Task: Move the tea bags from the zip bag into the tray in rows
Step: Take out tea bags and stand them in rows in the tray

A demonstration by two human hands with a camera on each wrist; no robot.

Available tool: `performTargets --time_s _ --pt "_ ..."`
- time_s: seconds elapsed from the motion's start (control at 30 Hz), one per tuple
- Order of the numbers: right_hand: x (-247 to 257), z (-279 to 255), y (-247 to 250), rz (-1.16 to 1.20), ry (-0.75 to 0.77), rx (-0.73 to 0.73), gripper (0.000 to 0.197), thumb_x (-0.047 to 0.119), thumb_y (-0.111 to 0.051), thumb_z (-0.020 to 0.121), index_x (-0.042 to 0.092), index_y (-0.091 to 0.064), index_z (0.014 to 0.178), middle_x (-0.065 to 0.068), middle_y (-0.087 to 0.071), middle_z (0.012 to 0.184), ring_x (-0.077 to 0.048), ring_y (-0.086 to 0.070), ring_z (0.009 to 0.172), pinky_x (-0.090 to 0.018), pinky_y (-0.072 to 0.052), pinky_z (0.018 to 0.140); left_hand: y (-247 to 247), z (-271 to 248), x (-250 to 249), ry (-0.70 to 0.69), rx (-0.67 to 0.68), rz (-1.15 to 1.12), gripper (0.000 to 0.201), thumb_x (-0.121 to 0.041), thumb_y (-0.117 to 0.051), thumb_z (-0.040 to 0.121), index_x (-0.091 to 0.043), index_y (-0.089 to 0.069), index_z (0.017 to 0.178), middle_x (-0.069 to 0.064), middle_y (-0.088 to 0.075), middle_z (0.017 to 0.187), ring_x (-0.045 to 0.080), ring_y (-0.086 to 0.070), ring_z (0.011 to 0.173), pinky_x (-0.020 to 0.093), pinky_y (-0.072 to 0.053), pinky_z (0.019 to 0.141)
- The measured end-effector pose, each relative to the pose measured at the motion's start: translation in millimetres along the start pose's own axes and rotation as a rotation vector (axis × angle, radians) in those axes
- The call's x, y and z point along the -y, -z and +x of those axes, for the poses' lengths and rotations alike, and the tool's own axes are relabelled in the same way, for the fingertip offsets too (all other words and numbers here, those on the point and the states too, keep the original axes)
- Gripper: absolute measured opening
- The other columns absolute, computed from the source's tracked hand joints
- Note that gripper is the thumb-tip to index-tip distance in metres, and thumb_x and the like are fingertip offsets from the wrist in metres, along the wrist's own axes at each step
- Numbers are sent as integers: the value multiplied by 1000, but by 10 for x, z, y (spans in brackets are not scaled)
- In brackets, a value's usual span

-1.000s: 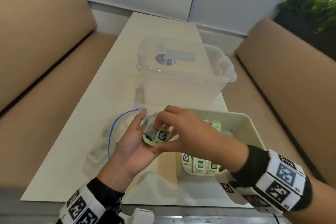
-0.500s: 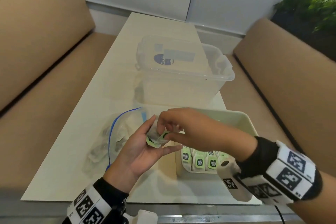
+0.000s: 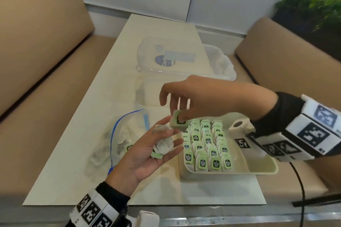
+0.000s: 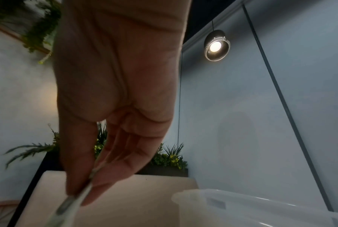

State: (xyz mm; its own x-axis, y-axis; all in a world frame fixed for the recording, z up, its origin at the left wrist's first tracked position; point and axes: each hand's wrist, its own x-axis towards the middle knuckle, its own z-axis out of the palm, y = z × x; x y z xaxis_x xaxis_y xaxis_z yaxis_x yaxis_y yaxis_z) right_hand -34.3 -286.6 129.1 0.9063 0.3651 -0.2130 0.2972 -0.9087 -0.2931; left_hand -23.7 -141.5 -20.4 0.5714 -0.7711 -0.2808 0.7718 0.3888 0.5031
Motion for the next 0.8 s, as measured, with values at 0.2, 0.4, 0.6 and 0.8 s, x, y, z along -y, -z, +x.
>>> performTargets --time_s 0.2,0.4,0.6,0.8 --pt "81 81 25 -22 1 -49 34 17 -69 82 26 -55 113 16 -60 85 3 -59 73 -16 -49 70 -64 -33 59 18 66 56 61 -16 -98 22 -14 -78 80 9 -73 88 26 -71 75 34 -59 58" --pt "116 89 -22 -107 -34 -134 23 20 -71 80 20 -64 102 8 -68 80 0 -58 67 -16 -47 67 -120 -14 68 13 -7 39 36 -17 -65 68 -12 -67 103 6 -69 82 21 -68 69 29 -57 54" --pt "83 81 -36 -153 -28 -120 11 23 -68 79 24 -70 90 14 -57 65 5 -50 58 -11 -40 59 -126 41 112 15 -49 9 31 -17 -66 66 -10 -66 96 6 -70 80 19 -67 64 28 -57 53" --pt "-106 -186 22 56 -47 -78 4 18 -67 81 20 -63 81 14 -58 69 -2 -59 64 -12 -44 66 -49 66 54 60 -59 -26 63 -15 -98 24 -9 -75 83 10 -72 81 24 -70 65 31 -58 52"
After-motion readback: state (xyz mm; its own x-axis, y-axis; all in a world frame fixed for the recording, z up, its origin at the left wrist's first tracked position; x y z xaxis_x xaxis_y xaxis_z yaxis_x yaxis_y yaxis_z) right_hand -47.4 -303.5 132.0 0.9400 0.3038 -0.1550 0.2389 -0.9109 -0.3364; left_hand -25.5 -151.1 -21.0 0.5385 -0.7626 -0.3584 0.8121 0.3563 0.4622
